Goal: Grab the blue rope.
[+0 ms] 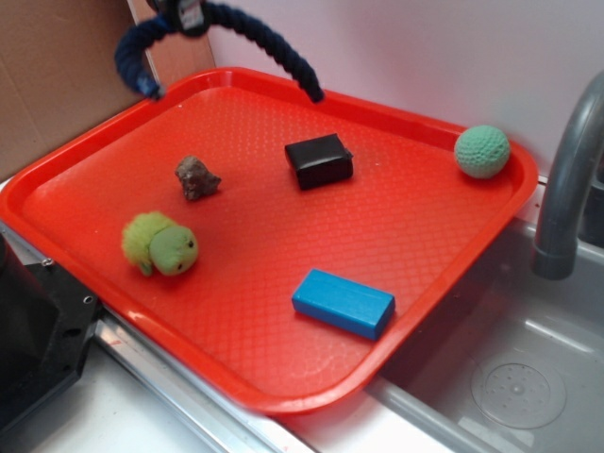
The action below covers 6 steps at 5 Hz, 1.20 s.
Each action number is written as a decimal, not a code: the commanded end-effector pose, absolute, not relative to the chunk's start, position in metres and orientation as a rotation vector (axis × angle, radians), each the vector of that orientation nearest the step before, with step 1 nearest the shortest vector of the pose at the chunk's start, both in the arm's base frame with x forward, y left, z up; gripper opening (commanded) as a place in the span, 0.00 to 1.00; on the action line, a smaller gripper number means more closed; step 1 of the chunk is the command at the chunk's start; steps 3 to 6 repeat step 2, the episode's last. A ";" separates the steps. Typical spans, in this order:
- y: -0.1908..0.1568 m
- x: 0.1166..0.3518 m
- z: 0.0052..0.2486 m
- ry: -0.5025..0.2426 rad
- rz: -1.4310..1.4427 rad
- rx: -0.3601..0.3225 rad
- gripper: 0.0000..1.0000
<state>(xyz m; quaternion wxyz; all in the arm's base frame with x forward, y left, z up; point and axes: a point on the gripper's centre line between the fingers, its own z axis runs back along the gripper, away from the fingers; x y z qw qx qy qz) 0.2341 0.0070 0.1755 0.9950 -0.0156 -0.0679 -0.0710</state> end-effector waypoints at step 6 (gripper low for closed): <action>-0.025 0.230 0.195 -0.033 0.132 0.041 0.00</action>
